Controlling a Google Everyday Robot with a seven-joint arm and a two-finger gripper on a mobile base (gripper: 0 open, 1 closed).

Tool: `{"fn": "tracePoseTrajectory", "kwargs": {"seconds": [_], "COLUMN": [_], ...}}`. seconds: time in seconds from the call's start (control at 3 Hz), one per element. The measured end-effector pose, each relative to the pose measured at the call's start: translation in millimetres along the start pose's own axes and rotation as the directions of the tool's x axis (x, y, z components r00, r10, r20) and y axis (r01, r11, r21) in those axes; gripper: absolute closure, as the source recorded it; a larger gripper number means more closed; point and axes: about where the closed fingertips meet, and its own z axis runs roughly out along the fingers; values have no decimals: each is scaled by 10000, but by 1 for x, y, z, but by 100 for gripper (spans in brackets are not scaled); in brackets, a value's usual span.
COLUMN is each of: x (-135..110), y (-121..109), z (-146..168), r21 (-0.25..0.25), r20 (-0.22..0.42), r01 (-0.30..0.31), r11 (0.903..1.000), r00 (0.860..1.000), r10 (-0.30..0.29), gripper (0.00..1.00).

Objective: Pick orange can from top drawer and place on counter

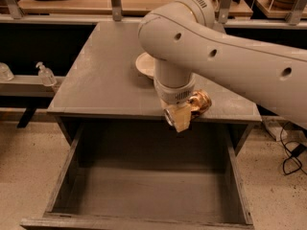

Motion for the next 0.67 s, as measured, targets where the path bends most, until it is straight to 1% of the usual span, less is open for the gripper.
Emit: {"fn": "tracePoseTrajectory", "kwargs": {"seconds": [0.67], "x": [0], "y": [0], "z": [0], "r21": [2], "r20": [1], "r01": [0], "r11": [10000], "r00": [10000], "r10": [0], "gripper": [100]}}
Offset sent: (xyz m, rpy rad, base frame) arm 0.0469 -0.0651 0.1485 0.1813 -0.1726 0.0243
